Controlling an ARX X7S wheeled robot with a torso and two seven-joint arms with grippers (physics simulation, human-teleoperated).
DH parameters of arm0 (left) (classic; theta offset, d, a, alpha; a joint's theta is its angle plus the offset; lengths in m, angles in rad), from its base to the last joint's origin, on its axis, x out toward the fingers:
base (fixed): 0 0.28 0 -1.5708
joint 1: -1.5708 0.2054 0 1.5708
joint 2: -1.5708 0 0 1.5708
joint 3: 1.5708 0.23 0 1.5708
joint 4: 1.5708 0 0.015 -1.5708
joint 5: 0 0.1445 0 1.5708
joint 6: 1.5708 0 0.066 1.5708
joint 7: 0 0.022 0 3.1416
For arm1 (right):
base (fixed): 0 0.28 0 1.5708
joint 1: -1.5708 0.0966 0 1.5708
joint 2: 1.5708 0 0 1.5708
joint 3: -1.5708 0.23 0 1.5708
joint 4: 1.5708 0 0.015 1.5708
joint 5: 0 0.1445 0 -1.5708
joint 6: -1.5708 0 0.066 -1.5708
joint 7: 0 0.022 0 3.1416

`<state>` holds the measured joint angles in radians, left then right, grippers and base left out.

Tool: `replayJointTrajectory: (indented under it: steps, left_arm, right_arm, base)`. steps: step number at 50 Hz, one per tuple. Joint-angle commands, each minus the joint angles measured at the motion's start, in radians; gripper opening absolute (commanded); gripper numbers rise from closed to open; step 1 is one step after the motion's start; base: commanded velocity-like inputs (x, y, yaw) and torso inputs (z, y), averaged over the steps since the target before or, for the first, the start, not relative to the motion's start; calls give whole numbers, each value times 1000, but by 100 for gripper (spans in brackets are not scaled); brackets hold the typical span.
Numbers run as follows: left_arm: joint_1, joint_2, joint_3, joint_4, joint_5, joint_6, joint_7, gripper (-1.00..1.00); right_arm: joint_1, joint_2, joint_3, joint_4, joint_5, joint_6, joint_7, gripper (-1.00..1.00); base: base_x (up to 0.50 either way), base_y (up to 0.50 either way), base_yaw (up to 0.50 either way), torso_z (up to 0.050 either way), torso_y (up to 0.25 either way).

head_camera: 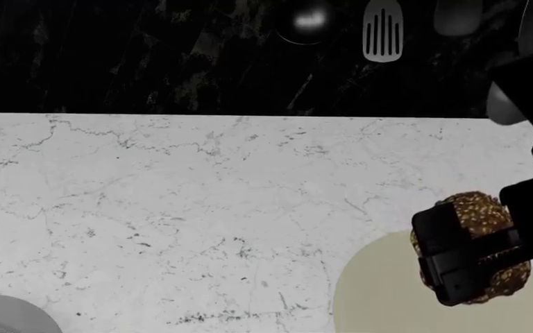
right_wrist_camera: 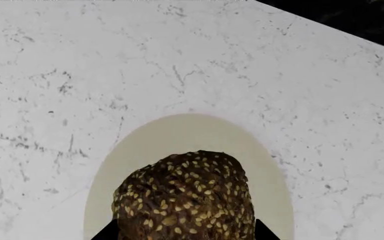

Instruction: Place all breads on the cutting board.

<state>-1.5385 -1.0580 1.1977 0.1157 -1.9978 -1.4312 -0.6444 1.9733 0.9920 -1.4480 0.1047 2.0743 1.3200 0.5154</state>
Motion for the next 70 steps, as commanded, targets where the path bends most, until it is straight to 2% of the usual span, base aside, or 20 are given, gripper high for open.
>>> replayJointTrajectory:
  steps: [1,17,27,34,44,60,70]
  left_arm:
    - [-125,12,-15,-49,-82,-16,-40,-100]
    - [-358,42,-53,-144,-190,-42,-68,-100]
    - [-452,42,-104,-227,-163,3,-65,-100]
    - [-451,31,-169,-221,-133,100,-35,-100]
    - [-432,-2,-194,-191,-122,186,-73,-100]
    - [-391,-13,-211,-207,-61,274,-79,-100]
    - [-392,0,-202,-218,-42,263,-79,-100]
  right_arm:
    - [17,-7,12,7,-24,4,-14,-100]
    - [77,5,77,1,-38,-42,-30,-100]
    - [86,29,136,-41,-79,-152,2,-100]
    - [93,84,191,-122,-79,-263,90,-100]
    - [28,125,229,-221,-74,-403,121,-100]
    - [19,131,248,-243,-117,-437,123,-100]
    - [14,131,260,-254,-146,-454,105,-100]
  base:
    - [0,0,0,0,0]
    - [0,0,0,0,0]
    - [0,0,0,0,0]
    - [0,0,0,0,0]
    - [-82,22,0,0,0]
    - [-288,118,0,0,1]
    - [-110,500,0,2,0]
